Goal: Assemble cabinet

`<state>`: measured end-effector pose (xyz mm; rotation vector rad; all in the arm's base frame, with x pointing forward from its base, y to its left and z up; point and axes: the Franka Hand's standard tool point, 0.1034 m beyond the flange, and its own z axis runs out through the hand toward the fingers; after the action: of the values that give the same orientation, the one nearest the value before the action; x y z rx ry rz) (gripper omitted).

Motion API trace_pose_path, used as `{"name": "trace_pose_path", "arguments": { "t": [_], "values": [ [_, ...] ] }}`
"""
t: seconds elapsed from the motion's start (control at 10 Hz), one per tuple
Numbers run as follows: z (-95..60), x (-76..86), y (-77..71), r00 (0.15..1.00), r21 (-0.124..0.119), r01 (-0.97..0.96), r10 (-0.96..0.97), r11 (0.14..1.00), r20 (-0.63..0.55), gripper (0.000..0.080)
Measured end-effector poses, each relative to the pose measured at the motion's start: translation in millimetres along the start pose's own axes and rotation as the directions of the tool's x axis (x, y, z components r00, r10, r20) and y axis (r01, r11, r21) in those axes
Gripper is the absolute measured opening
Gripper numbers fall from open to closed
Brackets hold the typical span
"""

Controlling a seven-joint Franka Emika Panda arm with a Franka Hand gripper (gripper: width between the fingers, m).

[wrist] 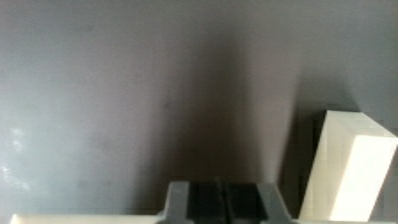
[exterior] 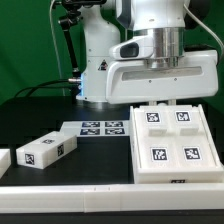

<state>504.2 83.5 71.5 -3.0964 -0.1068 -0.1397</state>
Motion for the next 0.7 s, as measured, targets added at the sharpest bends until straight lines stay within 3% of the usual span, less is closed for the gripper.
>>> {"name": "trace_pose_path", "arguments": {
  "t": [0.2, 0.4, 0.7],
  "values": [
    [-0.2, 0.1, 0.3, 1.0, 0.0, 0.002, -0.002, 1.0, 0.0, 0.0002],
    [-19.9, 4.6, 4.7, 0.999, -0.003, 0.034, -0.034, 0.999, 0.027, 0.0002],
    [-46.8, 24.2, 7.5, 0.996, 0.0, 0.046, -0.046, 0.999, 0.075, 0.0002]
  ]
}}
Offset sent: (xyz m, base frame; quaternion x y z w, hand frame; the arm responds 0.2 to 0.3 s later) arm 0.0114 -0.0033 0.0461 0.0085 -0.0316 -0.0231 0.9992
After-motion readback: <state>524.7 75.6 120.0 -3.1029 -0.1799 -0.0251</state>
